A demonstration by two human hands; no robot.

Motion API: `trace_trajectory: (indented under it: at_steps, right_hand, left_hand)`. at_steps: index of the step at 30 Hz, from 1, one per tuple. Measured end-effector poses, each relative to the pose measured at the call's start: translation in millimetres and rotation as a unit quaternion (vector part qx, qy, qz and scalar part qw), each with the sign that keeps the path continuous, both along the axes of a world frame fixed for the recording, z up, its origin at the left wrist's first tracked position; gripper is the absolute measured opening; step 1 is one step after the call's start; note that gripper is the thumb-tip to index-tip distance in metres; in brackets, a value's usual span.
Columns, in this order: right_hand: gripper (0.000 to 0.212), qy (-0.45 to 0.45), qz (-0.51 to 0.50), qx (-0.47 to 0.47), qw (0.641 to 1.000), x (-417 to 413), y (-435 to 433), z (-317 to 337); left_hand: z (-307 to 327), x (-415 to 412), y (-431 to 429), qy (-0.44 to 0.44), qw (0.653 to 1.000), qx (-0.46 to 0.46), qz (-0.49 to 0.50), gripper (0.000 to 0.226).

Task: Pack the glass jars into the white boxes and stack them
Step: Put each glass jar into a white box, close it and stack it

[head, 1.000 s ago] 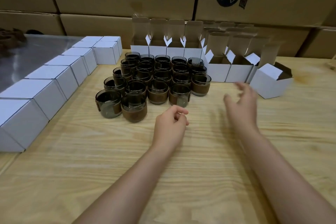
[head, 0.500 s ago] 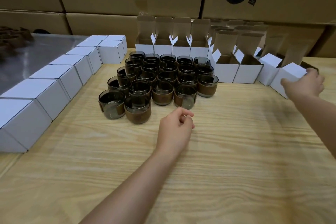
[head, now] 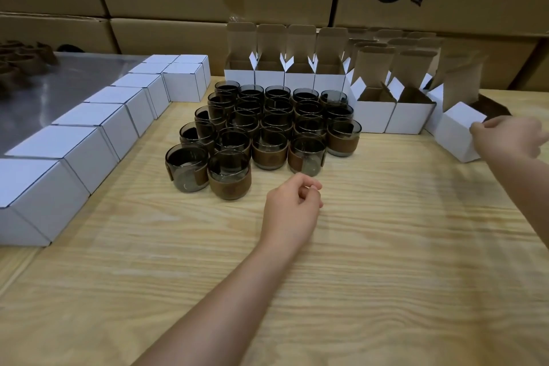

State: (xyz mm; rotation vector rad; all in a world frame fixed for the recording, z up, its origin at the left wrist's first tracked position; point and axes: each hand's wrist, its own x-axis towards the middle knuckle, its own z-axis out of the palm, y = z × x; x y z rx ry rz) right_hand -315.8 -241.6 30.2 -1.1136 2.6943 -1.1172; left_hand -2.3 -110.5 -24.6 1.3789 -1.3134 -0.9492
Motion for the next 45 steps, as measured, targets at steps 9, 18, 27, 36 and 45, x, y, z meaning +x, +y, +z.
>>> trace_trajectory:
  at_steps: [9,18,27,36,45]
  right_hand:
    - [0.022,-0.033,0.084,-0.062,0.994,96,78,0]
    - [0.016,-0.066,0.221,-0.041,0.972,192,155,-2]
    - [0.021,-0.050,0.309,-0.212,0.926,193,168,-15]
    - [0.037,-0.263,0.315,-0.274,0.870,155,150,-18]
    - [0.065,-0.336,0.403,-0.167,0.835,148,142,-31]
  left_hand:
    - [-1,-1,0,-0.013,1.000,-0.014,-0.024,0.019]
    - [-3,-2,2,-0.117,0.986,-0.065,-0.100,0.099]
    - [3,-2,5,-0.083,0.988,-0.046,-0.122,0.108]
    - [3,5,4,-0.041,0.981,-0.048,-0.182,0.110]
    - [6,7,7,-0.028,0.968,-0.092,-0.230,0.088]
